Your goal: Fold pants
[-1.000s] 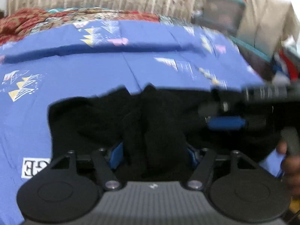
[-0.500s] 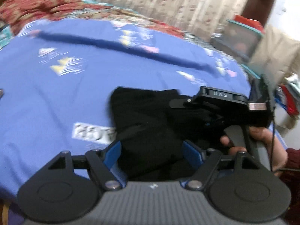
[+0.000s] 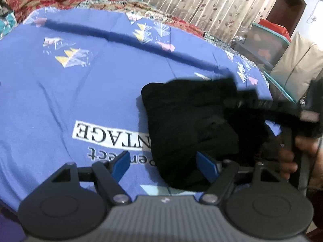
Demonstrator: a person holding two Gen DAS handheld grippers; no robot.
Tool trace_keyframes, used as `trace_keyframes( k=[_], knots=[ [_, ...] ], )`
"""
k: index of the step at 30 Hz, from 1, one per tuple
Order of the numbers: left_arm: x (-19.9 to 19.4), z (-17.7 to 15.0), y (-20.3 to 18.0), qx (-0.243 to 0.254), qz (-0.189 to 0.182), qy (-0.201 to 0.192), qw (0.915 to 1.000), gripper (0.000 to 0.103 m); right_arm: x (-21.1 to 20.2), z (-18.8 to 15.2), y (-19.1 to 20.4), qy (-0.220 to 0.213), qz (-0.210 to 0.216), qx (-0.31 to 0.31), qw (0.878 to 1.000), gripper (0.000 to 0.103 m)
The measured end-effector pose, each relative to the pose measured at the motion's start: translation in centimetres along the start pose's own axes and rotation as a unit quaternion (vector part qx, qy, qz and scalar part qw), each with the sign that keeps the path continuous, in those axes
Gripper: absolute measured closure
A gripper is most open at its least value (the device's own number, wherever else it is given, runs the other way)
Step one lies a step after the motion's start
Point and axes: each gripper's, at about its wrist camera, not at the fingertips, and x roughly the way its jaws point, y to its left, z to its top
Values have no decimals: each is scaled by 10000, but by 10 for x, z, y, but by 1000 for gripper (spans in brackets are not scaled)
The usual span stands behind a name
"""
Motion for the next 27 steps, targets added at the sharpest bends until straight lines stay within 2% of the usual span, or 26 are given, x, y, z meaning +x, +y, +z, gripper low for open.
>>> trace_keyframes(
  k=[1, 2, 3, 7, 10, 11, 12, 15, 16, 17, 20, 22, 24, 25, 27],
  knots=[
    [2, -1, 0, -30, -1, 45, 10000, 29, 12, -5, -7, 308, -148, 70, 9994, 66],
    [3, -1, 1, -45, 2, 68, 10000, 29, 20, -13, -15, 568, -347, 104, 9977, 58],
    [2, -1, 2, -40, 5, 64, 10000, 29, 21, -17, -21, 556, -500, 188, 9970, 48],
    [-2, 5, 3, 14, 45, -34, 10000, 29, -17, -11, -46, -410, -426, 851, 9946, 47],
    [-1, 20, 0, 28, -27, -195, 9998, 31, -38, -2, -48, -875, -483, 805, 9917, 48],
    [0, 26, -3, 40, -70, -272, 9996, 31, -39, -1, -45, -935, -420, 813, 9914, 51],
    [2, 31, -7, 54, -132, -329, 9994, 31, -42, -2, -45, -943, -319, 825, 9916, 59],
    [14, 44, -24, 152, -361, -451, 9982, 33, -39, -10, -41, -721, 25, 709, 9949, 71],
    [20, 47, -30, 214, -402, -461, 9979, 38, -33, -14, -36, -625, 104, 634, 9960, 73],
    [29, 49, -37, 290, -432, -410, 9978, 46, -20, -10, -23, -532, 152, 584, 9968, 76],
    [53, 46, -52, 488, -650, -67, 9967, 64, -10, -18, -20, -168, 265, 704, 9970, 77],
    [69, 33, -57, 704, -537, 266, 9957, 69, 0, -23, -26, 132, 210, 841, 9961, 78],
    [82, 18, -55, 817, -301, 621, 9943, 77, 2, -36, -35, 368, 35, 1017, 9941, 86],
    [86, 9, -52, 817, -232, 690, 9940, 78, 0, -41, -43, 358, 136, 1188, 9922, 87],
    [81, -1, -46, 816, -292, 491, 9950, 79, -5, -48, -54, 343, 357, 1512, 9873, 88]
  ],
)
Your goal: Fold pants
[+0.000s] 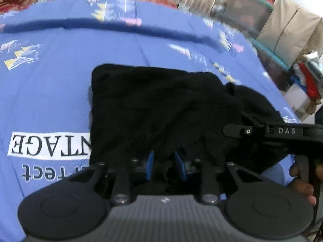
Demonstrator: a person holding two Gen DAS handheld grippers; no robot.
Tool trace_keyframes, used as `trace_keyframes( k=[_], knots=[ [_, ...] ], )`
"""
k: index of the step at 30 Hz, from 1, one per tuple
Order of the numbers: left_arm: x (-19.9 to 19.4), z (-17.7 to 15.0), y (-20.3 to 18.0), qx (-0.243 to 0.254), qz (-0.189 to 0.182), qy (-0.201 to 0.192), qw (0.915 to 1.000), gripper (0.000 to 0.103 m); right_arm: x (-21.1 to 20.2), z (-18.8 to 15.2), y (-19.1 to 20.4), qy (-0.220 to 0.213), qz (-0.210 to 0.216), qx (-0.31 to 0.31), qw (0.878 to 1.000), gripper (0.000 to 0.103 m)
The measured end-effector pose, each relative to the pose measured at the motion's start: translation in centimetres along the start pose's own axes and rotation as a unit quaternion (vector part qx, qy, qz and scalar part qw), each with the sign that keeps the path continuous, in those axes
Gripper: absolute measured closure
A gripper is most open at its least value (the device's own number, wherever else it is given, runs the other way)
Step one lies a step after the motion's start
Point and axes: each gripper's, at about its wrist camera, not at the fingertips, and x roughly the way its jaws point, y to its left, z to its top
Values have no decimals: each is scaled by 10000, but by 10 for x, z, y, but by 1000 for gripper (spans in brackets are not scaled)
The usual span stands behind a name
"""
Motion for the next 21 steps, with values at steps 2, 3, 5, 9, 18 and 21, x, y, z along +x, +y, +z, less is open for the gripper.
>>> trace_keyframes(
  k=[2, 3, 5, 9, 18, 21],
  knots=[
    [-2, -1, 3, -93, -21, -9, 10000, 79, -3, -2, -2, -18, 79, 63, 9999, 88],
    [-1, 0, 4, -147, -30, 7, 9999, 79, -4, -3, 0, -23, 74, 66, 9999, 88],
    [0, 2, 4, -169, -23, 31, 9999, 79, -3, -3, 2, -33, 41, 66, 10000, 88],
    [2, 1, 1, -100, 45, 5, 9999, 78, -5, -7, 3, -62, 40, 63, 10000, 88],
    [0, 0, 1, -133, 57, -13, 9999, 78, -6, -6, -7, -60, 141, 280, 9995, 88],
    [0, 0, 2, -155, 39, -20, 9999, 78, -7, -7, -5, -66, 128, 268, 9995, 88]
  ],
)
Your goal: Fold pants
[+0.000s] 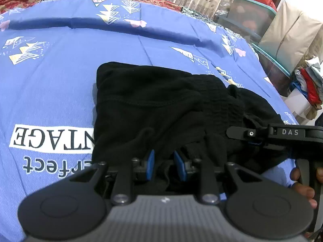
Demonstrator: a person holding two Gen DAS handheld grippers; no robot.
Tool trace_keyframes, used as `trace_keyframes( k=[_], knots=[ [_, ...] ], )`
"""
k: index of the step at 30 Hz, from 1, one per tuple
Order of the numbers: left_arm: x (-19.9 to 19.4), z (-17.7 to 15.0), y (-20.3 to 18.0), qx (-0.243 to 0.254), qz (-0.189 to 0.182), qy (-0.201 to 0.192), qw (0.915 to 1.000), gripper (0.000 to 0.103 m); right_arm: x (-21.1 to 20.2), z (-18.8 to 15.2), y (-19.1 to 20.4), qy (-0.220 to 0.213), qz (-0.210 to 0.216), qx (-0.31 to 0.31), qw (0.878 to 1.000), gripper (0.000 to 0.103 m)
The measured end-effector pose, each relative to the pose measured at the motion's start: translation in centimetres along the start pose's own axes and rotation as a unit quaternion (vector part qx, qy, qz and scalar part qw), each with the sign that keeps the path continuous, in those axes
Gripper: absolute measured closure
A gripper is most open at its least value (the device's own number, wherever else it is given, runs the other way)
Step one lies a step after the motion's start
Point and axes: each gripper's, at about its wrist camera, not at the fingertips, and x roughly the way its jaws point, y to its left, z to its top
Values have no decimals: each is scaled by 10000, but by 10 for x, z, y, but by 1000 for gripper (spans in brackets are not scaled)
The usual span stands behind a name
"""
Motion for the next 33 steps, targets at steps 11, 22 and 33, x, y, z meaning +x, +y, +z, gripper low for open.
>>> trace_keyframes(
  k=[11, 22, 33],
  knots=[
    [-2, -1, 2, -15, -18, -9, 10000, 78, 0, -1, 1, -13, -3, 10, 10000, 88],
    [-2, -1, 2, -18, -22, -9, 10000, 78, 0, -2, 2, -25, -8, 21, 10000, 88],
    [-1, -1, 2, -19, -26, -10, 10000, 78, 0, -2, 2, -26, -4, 21, 10000, 88]
  ],
)
